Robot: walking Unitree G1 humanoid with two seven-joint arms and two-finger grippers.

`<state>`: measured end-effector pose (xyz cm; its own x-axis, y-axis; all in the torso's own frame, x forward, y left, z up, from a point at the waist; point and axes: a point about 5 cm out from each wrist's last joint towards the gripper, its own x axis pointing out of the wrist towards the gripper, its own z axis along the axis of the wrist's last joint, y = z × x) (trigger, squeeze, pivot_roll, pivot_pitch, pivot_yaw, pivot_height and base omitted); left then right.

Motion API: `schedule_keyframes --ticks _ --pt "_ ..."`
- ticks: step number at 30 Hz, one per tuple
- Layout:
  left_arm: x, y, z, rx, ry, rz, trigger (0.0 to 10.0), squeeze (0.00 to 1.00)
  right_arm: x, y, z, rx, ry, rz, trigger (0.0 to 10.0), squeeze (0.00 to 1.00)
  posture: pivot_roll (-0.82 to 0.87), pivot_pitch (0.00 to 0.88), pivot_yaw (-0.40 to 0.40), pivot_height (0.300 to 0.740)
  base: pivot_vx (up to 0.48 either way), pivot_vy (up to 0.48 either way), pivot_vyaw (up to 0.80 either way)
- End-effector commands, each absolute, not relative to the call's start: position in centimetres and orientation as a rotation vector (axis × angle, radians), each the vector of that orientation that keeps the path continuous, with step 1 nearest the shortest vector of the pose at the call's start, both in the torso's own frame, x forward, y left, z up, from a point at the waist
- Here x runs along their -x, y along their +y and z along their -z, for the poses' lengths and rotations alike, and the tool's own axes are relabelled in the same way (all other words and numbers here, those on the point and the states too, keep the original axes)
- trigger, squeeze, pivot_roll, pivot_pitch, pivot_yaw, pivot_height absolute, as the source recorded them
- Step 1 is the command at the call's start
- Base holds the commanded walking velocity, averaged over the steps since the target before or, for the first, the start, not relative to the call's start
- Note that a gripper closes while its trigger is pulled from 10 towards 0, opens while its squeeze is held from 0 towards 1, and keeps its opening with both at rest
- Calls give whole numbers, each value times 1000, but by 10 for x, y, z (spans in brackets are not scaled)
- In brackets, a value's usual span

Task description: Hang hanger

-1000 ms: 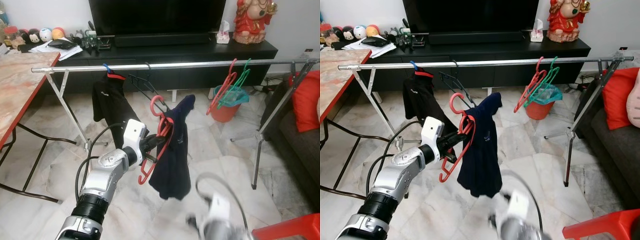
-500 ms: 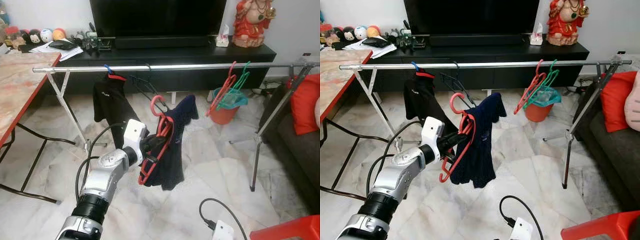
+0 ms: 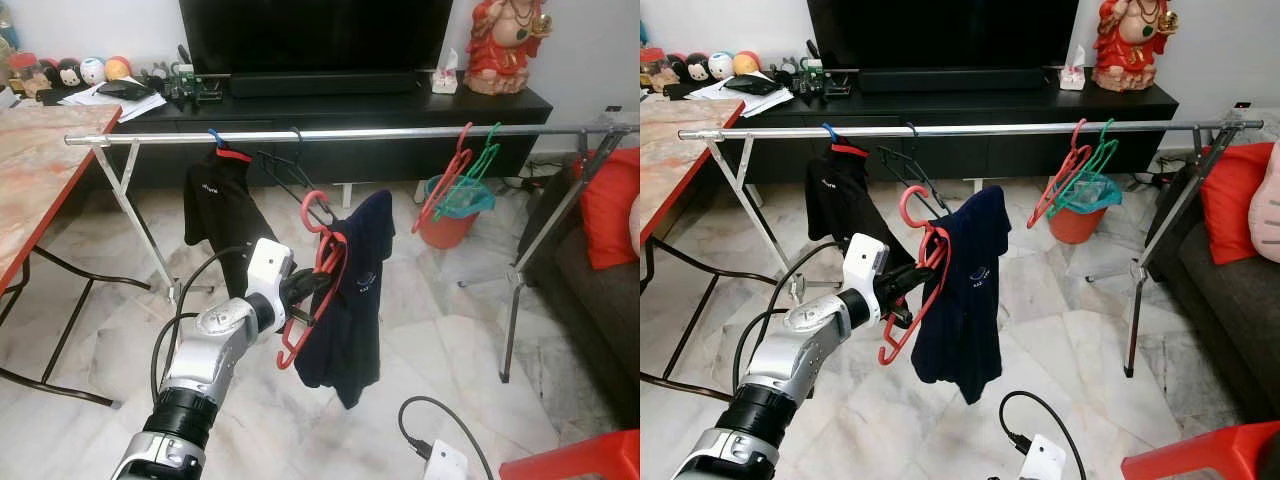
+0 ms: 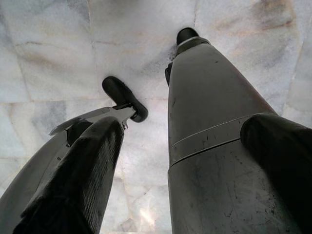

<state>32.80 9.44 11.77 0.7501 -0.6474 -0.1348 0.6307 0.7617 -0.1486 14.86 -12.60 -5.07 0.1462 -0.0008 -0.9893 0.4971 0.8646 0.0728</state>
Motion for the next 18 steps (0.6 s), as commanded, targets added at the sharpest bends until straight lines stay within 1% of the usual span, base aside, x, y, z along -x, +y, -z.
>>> schedule_keyframes --ticks 1,16,17,18 --pt "-320 88 -114 61 226 796 10000 0 -268 -7 -162 -738 617 -183 10000 1000 -61 0 20 740 0 0 0" --pt "-320 88 -114 61 226 796 10000 0 -268 -7 -162 -738 617 -183 10000 1000 -61 0 20 740 0 0 0" --pt "-331 93 -129 104 128 709 10000 0 -266 -7 -163 -738 619 -184 10000 1000 -73 0 0 740 0 0 0" --pt "-331 93 -129 104 128 709 10000 0 -266 -7 -163 -738 619 -184 10000 1000 -73 0 0 740 0 0 0"
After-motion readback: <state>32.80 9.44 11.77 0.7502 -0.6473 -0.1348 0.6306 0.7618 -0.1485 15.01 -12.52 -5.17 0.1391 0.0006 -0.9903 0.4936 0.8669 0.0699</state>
